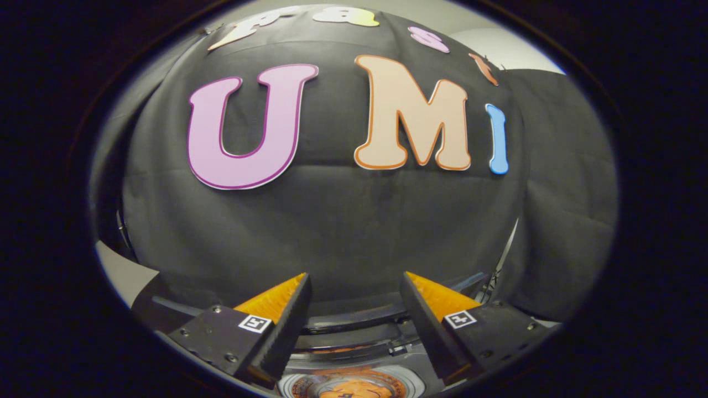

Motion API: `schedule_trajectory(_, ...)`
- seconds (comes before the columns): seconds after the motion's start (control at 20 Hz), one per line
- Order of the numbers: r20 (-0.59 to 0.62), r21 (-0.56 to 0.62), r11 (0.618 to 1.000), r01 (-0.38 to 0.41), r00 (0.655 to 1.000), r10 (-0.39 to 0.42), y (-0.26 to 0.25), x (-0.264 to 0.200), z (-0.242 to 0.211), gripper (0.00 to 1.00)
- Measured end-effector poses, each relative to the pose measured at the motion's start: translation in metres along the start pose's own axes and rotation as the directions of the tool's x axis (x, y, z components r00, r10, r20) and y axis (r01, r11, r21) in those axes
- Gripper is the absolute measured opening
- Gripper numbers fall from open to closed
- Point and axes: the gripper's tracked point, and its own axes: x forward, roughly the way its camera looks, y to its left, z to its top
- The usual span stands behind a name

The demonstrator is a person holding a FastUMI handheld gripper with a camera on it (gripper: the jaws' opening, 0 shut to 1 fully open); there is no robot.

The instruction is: Put the clothes into the washing machine and then close the washing machine lid.

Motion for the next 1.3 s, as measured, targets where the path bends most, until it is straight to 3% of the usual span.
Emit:
schedule_trajectory(0.6,0.060,0.007,1.000,0.020,0.998,-0.021,-0.001,0.000,0.001,0.97)
schedule_trajectory(0.75,0.049,0.040,0.999,-0.023,0.999,0.021,-0.002,-0.002,0.001,0.98)
schedule_trajectory(0.8,0.013,0.061,0.998,0.034,0.999,-0.035,-0.008,0.005,-0.010,0.98)
schedule_trajectory(0.85,-0.148,0.034,0.997,0.073,0.987,-0.067,-0.018,0.013,-0.053,0.98)
schedule_trajectory(0.9,-0.328,0.010,0.998,0.070,0.943,-0.062,-0.021,0.000,-0.101,0.99)
schedule_trajectory(0.95,-0.377,0.044,0.999,0.026,0.926,-0.008,-0.021,-0.010,-0.135,0.99)
schedule_trajectory(1.0,-0.383,0.099,0.995,0.000,0.923,0.038,-0.016,-0.018,-0.151,0.99)
schedule_trajectory(1.15,-0.322,0.244,0.969,0.040,0.946,0.042,-0.018,-0.033,-0.171,0.98)
schedule_trajectory(1.3,-0.321,0.221,0.974,0.051,0.947,0.023,-0.020,-0.033,-0.177,0.98)
